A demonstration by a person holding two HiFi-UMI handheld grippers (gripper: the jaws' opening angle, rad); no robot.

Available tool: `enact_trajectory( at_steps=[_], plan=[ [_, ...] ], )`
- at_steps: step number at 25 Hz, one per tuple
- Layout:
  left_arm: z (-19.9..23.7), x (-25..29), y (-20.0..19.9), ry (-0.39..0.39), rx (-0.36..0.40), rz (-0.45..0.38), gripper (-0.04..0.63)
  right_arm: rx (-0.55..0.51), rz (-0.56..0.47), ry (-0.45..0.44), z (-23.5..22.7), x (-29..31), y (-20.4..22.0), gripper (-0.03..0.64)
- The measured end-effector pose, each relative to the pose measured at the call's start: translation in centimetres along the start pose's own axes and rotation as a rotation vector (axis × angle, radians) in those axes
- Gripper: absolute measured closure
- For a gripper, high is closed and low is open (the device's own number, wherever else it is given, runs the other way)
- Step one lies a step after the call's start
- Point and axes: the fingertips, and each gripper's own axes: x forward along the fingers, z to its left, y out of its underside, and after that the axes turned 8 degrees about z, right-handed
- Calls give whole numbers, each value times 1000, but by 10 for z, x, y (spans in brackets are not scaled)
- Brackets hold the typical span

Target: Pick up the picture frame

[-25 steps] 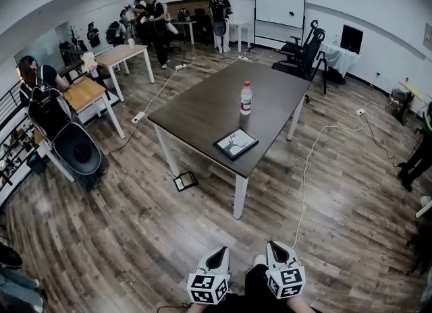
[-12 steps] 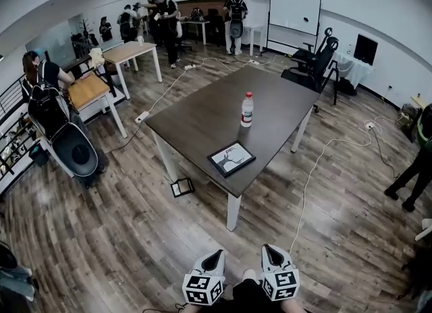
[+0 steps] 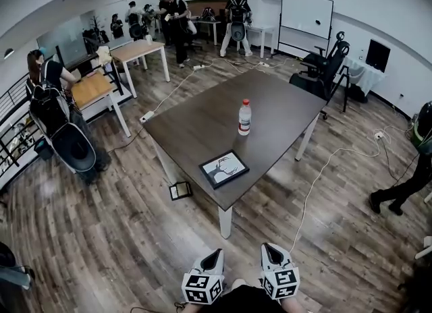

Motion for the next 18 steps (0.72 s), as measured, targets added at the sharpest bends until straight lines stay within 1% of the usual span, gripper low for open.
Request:
enact_trajectory(
  at_steps=[5, 11, 15, 18],
  plan=[
    [-17, 17, -5, -14, 3, -2, 586, 7, 21, -27, -25, 8, 6, 612],
    [-17, 29, -4, -47, -12, 8, 586, 11, 49, -60, -34, 15, 18, 612],
    [-14, 40, -11, -59, -4, 16, 586, 48, 50, -55, -44, 24, 17, 612],
    [-15, 52, -16, -42, 7, 24, 586, 65, 46, -41, -54, 30, 13, 611]
  ],
)
